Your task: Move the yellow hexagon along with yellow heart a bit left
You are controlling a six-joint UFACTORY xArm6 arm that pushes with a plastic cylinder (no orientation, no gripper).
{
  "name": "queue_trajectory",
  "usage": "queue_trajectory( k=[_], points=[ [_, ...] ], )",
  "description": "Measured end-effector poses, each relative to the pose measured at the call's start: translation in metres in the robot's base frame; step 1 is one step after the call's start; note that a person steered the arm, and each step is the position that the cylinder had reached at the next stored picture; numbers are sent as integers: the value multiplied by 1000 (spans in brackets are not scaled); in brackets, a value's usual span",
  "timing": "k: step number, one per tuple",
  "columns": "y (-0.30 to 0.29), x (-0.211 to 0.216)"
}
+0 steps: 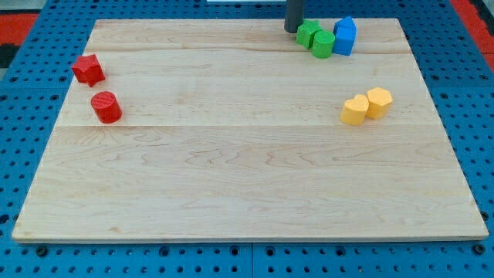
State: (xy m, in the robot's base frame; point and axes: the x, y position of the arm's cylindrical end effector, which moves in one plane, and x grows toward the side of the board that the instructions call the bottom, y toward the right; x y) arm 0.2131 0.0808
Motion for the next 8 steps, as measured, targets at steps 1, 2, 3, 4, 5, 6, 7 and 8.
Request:
queue_trajectory(
  k=[1, 2, 3, 4, 5, 6, 7, 8],
  points=[
    [2, 0],
    [11, 0],
    [28, 0],
    [28, -2],
    [-2, 3],
    [-32, 28],
    [-35, 63],
    [-38, 65]
  ],
)
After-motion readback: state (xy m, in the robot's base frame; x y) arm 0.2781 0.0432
